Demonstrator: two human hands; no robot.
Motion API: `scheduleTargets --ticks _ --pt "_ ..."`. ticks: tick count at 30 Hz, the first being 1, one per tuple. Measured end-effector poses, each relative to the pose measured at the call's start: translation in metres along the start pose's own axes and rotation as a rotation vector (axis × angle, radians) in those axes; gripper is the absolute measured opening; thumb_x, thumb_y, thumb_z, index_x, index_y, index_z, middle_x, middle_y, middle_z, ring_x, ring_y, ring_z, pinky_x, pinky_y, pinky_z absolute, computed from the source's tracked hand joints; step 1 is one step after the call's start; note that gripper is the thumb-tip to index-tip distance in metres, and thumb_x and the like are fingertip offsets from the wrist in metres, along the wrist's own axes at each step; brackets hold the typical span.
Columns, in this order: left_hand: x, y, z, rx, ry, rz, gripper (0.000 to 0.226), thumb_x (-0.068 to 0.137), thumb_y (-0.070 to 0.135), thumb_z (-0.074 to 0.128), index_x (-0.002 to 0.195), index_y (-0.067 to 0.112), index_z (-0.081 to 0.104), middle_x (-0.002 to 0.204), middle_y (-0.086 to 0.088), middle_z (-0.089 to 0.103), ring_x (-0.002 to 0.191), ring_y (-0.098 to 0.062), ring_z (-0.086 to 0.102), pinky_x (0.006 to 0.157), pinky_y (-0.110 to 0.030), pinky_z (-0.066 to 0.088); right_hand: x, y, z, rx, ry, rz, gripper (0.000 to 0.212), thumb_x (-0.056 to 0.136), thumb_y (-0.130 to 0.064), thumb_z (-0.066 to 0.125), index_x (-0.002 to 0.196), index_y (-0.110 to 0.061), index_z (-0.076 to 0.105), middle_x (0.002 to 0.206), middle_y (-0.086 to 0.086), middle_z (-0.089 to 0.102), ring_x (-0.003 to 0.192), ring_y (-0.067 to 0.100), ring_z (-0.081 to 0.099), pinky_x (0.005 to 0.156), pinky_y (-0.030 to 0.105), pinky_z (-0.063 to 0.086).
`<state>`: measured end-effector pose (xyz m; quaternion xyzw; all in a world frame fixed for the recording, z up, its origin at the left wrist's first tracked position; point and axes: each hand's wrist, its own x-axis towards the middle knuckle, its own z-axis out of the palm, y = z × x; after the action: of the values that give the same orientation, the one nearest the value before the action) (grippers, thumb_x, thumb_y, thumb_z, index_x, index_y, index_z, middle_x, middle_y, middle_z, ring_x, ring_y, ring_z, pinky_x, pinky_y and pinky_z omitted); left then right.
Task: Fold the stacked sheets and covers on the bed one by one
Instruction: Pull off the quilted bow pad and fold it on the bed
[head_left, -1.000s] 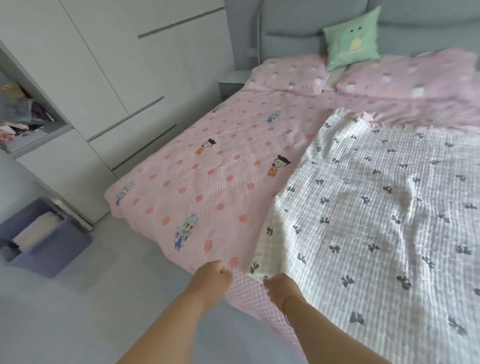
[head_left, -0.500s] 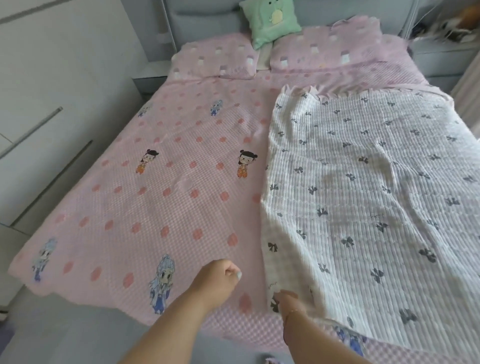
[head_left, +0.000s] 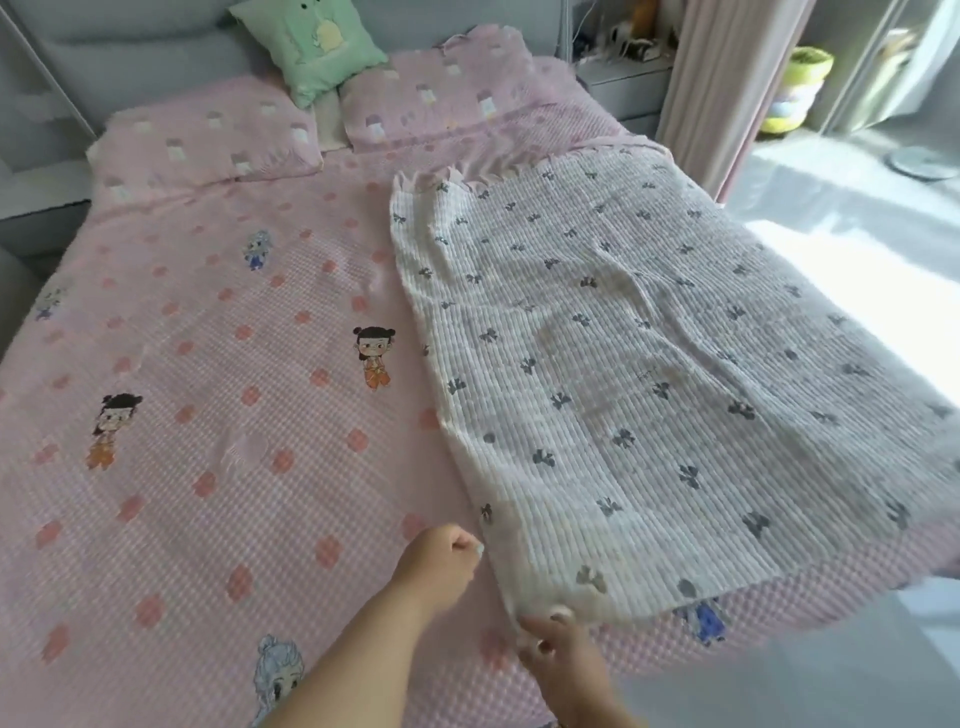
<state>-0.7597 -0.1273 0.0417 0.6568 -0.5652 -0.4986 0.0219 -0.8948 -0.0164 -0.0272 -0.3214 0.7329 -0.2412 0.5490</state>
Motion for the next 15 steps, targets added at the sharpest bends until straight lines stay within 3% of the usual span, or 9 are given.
scheduleTargets --ticks 2,4,6,7,8,10,11,13,15 --pt "0.009 -0.005 0.002 0.051 -0.018 0.025 0.013 0.094 0.023 0.053 0.089 0.020 0.064 0.087 0.004 0.066 0.078 -0.011 0.058 0.070 -0.024 0.045 -0.012 0.014 0.015 -0.222 -0.149 -0.086 0.040 0.094 -0.032 0.054 0.134 -0.031 0.052 0.134 -0.012 0.044 0.122 0.005 0.044 0.096 0.007 0.036" --pt "0.014 -0.012 0.006 0.148 -0.043 0.044 0.015 0.095 0.026 0.052 0.091 0.018 0.064 0.092 0.002 0.067 0.085 -0.014 0.060 0.076 -0.026 0.048 -0.019 0.022 0.022 -0.461 -0.271 -0.091 0.039 0.092 -0.041 0.052 0.131 -0.033 0.053 0.135 -0.010 0.046 0.125 0.008 0.043 0.103 0.016 0.031" --pt "0.020 -0.019 0.014 0.236 -0.044 0.069 0.015 0.095 0.027 0.052 0.092 0.018 0.063 0.098 0.001 0.066 0.091 -0.016 0.061 0.083 -0.028 0.049 -0.018 0.021 0.018 -0.459 -0.184 -0.009 0.022 0.093 -0.037 0.050 0.105 -0.024 0.062 0.108 -0.004 0.056 0.098 0.009 0.048 0.088 0.018 0.040" --pt "0.022 -0.020 0.017 0.281 -0.035 0.091 0.014 0.095 0.028 0.053 0.095 0.019 0.063 0.106 0.000 0.064 0.096 -0.017 0.060 0.088 -0.028 0.049 -0.013 0.022 0.012 -0.433 -0.074 0.001 0.019 0.093 -0.034 0.049 0.091 -0.020 0.062 0.098 -0.003 0.055 0.090 0.009 0.047 0.075 0.019 0.040" --pt "0.024 -0.021 0.021 0.347 -0.018 0.125 0.015 0.094 0.029 0.054 0.101 0.020 0.062 0.116 0.000 0.059 0.103 -0.017 0.058 0.093 -0.028 0.047 -0.009 0.021 0.004 -0.418 0.037 0.012 0.016 0.091 -0.032 0.050 0.082 -0.022 0.059 0.095 -0.006 0.052 0.090 0.011 0.049 0.073 0.021 0.042" --pt "0.030 -0.017 0.030 0.542 0.011 0.251 0.029 0.093 0.028 0.052 0.121 0.022 0.057 0.140 -0.001 0.042 0.124 -0.018 0.045 0.105 -0.029 0.038 0.001 0.021 -0.009 -0.338 0.227 -0.005 0.012 0.090 -0.031 0.053 0.098 -0.029 0.061 0.106 -0.011 0.049 0.100 0.010 0.055 0.086 0.021 0.045" --pt "0.032 -0.015 0.036 0.629 0.003 0.322 0.040 0.092 0.026 0.050 0.132 0.024 0.050 0.152 -0.001 0.029 0.135 -0.020 0.033 0.111 -0.030 0.031 0.007 0.022 -0.016 -0.303 0.277 -0.018 0.022 0.091 -0.030 0.053 0.111 -0.028 0.060 0.116 -0.011 0.049 0.106 0.009 0.054 0.092 0.023 0.044" --pt "0.035 -0.007 0.049 0.753 -0.047 0.423 0.058 0.091 0.024 0.047 0.147 0.029 0.032 0.162 0.003 0.003 0.147 -0.022 0.007 0.119 -0.033 0.017 0.019 0.019 -0.029 -0.314 0.277 -0.050 0.036 0.094 -0.032 0.048 0.129 -0.026 0.051 0.132 -0.011 0.044 0.118 0.008 0.048 0.101 0.025 0.040" --pt "0.040 0.000 0.066 0.879 -0.161 0.427 0.062 0.094 0.027 0.043 0.152 0.029 0.021 0.163 0.003 -0.003 0.149 -0.020 -0.003 0.121 -0.038 0.007 0.028 0.016 -0.047 -0.384 0.239 -0.037 0.043 0.096 -0.037 0.044 0.137 -0.026 0.043 0.143 -0.012 0.037 0.129 0.010 0.039 0.109 0.027 0.033"
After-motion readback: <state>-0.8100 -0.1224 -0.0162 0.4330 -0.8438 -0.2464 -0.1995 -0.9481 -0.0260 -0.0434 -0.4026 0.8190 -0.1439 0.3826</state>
